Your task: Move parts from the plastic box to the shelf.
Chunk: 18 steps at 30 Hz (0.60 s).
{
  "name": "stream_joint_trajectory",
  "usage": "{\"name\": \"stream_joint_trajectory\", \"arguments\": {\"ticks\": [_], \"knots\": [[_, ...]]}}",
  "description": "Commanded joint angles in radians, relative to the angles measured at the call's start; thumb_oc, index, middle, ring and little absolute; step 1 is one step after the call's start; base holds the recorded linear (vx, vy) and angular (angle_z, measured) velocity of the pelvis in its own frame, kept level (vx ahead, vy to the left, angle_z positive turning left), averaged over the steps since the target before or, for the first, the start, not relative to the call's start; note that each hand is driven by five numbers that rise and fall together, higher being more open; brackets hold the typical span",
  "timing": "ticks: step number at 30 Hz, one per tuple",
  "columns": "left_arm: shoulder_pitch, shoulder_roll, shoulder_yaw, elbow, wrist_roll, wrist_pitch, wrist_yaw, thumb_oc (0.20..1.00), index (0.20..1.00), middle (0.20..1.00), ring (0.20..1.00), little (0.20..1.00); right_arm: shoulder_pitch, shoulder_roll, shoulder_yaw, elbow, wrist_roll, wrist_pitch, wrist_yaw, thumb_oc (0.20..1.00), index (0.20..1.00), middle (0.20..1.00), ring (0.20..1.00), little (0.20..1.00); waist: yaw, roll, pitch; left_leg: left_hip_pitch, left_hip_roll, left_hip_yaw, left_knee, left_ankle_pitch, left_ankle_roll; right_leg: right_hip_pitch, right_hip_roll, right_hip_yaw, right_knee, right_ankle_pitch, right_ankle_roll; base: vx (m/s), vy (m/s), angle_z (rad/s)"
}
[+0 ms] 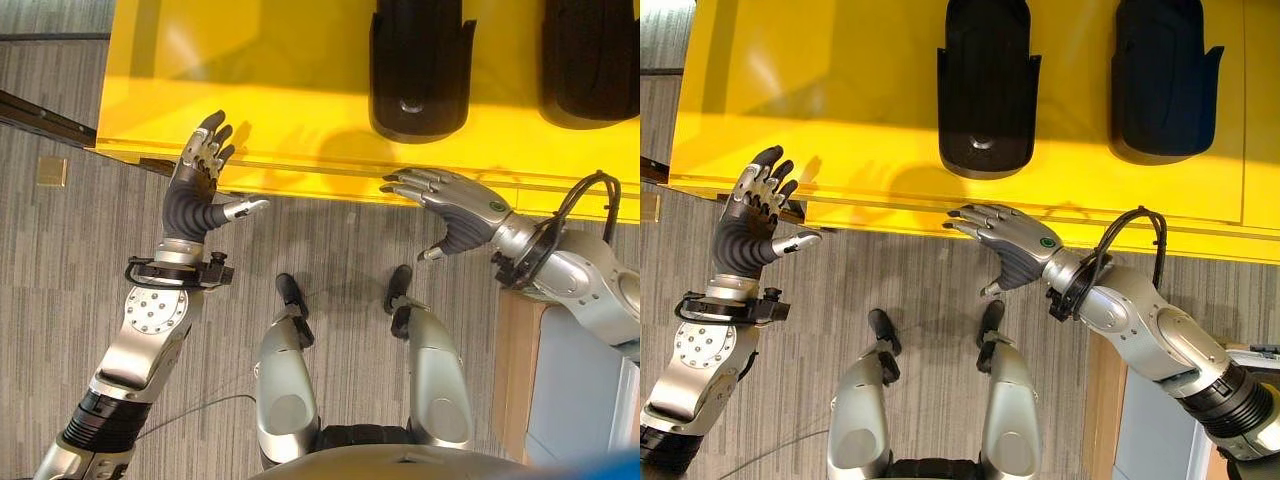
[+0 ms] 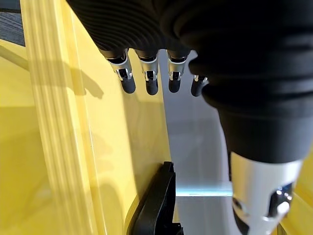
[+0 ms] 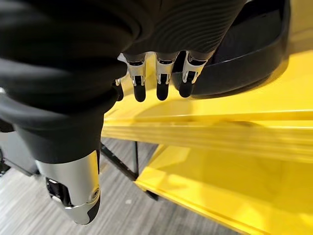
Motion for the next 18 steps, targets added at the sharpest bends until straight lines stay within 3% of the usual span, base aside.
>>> {"name": "stream_joint_trajectory", "arguments": {"ticks": [1,2,11,18], "knots": [[0.007,0.016,-0.004,-0.056,0.005,-0.042,0.025,1.0,1.0,1.0,1.0,1.0,-0.044,0.016,-0.024,-0.062,-0.049,0.018,-0.038,1.0,1.0,1.0,1.0,1.0,-0.003,-0.011,-0.037,-0.036,0.022,-0.003,0.056,-0.069,-0.029,0.001,-0.025,-0.034,0.067,-0.118,0.117,0.0,0.0,0.0],[0.003,0.013,-0.006,-0.052,0.007,-0.036,0.024,1.0,1.0,1.0,1.0,1.0,-0.046,0.022,-0.023,-0.049,-0.067,0.021,-0.047,1.0,1.0,1.0,1.0,1.0,-0.003,-0.011,-0.037,-0.028,0.017,-0.017,0.059,-0.086,-0.04,0.007,-0.027,-0.025,0.074,-0.133,0.127,-0.07,-0.002,0.0],[-0.016,0.002,-0.005,-0.047,0.001,-0.003,-0.004,1.0,1.0,1.0,1.0,1.0,-0.091,0.035,-0.044,-0.007,-0.071,0.05,-0.088,1.0,1.0,1.0,1.0,1.0,0.002,-0.005,-0.037,-0.042,0.021,-0.01,0.056,-0.067,-0.03,-0.008,-0.031,-0.034,0.076,-0.12,0.116,-0.01,-0.001,-0.01],[-0.05,-0.008,-0.003,-0.034,-0.002,0.023,-0.025,1.0,1.0,1.0,1.0,1.0,-0.179,0.045,-0.033,0.037,-0.074,0.078,-0.058,1.0,1.0,1.0,1.0,1.0,0.012,-0.001,-0.037,-0.041,0.018,-0.03,0.069,-0.087,-0.04,-0.008,-0.041,-0.034,0.106,-0.143,0.124,0.03,-0.011,0.04]]}}
